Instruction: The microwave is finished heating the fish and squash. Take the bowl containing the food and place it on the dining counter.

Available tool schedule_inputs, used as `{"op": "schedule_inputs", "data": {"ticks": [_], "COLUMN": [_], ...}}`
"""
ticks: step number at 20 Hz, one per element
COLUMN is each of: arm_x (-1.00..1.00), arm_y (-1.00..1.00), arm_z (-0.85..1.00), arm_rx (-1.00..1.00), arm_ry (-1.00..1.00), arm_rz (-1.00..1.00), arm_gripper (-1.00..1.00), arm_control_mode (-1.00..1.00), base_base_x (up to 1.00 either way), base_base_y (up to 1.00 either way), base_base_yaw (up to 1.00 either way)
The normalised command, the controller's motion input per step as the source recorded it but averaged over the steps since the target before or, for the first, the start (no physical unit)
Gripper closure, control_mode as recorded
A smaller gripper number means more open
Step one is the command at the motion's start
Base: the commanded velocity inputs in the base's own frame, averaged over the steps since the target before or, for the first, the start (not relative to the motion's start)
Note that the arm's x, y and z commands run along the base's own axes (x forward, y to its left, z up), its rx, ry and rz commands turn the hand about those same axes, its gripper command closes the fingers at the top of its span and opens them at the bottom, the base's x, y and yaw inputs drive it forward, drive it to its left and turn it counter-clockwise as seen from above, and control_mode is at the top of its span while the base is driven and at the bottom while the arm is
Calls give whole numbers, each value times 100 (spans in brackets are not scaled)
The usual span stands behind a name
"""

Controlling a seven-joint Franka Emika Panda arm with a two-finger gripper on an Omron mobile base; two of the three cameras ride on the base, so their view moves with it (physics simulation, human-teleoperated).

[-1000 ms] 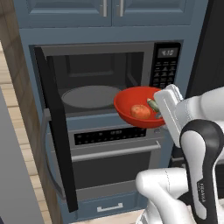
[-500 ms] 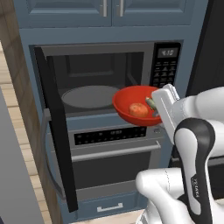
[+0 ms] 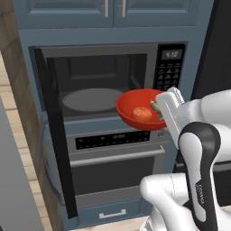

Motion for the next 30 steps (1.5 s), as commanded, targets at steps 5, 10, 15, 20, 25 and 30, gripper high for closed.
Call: {"op": "schedule_inputs", "data": {"ticks": [5, 10, 15, 20, 25, 30], "arm_x": [0, 0, 0, 0, 0, 0], "arm_y": [0, 0, 0, 0, 0, 0], "arm_z": [0, 0, 0, 0, 0, 0], "arm_rx": [0, 0, 0, 0, 0, 0], "arm_ry": [0, 0, 0, 0, 0, 0], "arm_rz": [0, 0, 0, 0, 0, 0], "arm_gripper": [100, 100, 100, 100, 100, 100], "arm_control_mode": [100, 100, 100, 100, 100, 100], "base_base_x": [-4, -18, -50, -37, -21, -17], "base_base_y": [-69, -74, -49, -26, -12, -7], "base_base_yaw": [19, 39, 80, 99, 100, 100]}}
